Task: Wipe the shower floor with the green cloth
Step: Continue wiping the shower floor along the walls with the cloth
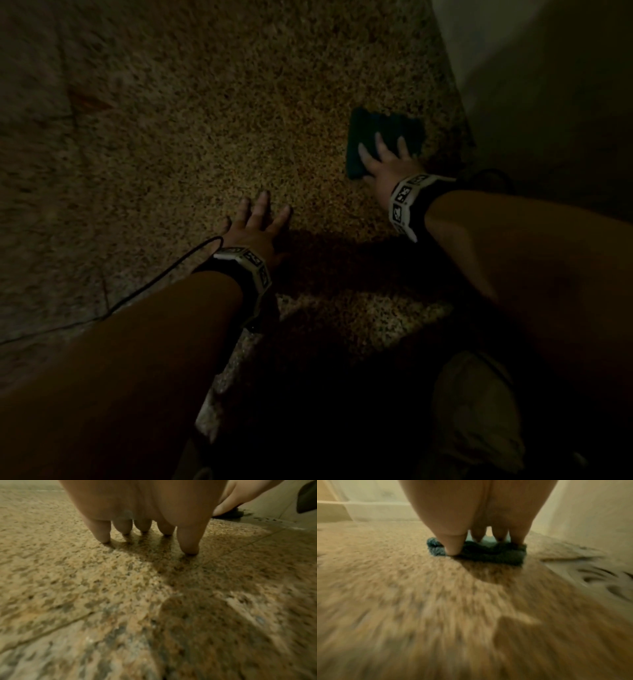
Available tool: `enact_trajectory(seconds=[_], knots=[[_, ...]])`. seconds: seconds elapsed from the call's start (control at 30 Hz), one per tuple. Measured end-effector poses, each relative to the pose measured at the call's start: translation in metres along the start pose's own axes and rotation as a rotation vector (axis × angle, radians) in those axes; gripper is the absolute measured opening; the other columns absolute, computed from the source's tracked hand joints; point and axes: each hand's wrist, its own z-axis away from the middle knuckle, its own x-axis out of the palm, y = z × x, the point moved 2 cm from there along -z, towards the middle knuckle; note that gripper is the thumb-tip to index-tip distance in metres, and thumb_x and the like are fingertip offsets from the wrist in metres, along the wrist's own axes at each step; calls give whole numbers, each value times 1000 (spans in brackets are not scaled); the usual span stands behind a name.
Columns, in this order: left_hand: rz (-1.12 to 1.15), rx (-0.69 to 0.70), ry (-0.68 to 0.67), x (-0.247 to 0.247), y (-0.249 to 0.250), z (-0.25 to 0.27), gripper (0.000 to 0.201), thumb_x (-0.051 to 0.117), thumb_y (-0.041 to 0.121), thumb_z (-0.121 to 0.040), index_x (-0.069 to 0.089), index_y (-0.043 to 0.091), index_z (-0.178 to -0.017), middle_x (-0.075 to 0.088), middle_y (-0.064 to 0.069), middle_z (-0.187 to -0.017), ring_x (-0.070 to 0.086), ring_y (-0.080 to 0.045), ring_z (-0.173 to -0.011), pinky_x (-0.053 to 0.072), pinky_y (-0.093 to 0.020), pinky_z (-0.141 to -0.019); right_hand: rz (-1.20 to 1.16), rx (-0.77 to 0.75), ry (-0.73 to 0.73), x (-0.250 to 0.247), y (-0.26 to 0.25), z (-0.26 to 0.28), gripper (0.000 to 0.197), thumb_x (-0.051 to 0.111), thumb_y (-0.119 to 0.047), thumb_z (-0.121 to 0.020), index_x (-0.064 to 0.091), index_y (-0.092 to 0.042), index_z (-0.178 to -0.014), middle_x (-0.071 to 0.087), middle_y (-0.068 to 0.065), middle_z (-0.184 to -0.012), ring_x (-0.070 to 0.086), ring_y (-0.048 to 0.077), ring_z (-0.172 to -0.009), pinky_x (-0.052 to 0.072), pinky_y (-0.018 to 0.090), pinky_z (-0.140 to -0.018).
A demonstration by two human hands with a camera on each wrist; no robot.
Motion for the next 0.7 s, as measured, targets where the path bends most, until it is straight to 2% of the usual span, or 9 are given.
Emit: enact_trajectory(seconds=[0.17,0.33,0.4,0.6,0.7], knots=[[-13,-15,4,2,0,-2,78,40,55,-94,-18,43,-145,-36,3,-150,-23,-27,-142,0,-47,-116,214,-122,-17,31,3,30,56,20,-38,-103,-9,-30,-151,-16,3,-158,-8,41,-143,16,50,-114],[-11,-10,32,2,2,1,77,40,54,-94,-15,42,-146,-33,2,-152,-21,-28,-142,2,-48,-115,255,-215,-142,75,-1,79,64,31,-29,-103,-14,-34,-149,-24,-2,-156,-18,36,-143,5,47,-116],[-15,1,35,0,2,4,76,40,53,-95,-15,42,-146,-32,2,-152,-20,-28,-143,2,-48,-115,280,-216,-147,84,-3,88,64,30,-32,-103,-15,-35,-148,-25,-5,-155,-20,34,-143,3,46,-116],[-42,19,14,1,-3,3,76,41,48,-97,-16,41,-146,-34,4,-151,-21,-26,-143,4,-47,-116,281,-223,-163,74,-4,82,70,33,-20,-102,-17,-40,-146,-30,-6,-154,-22,33,-142,5,46,-116],[-58,35,7,3,-8,-3,77,40,50,-96,-19,41,-145,-35,3,-150,-21,-26,-142,2,-45,-116,337,-212,-112,55,-13,68,61,27,-29,-104,-16,-37,-147,-28,-3,-155,-19,35,-143,10,47,-115]])
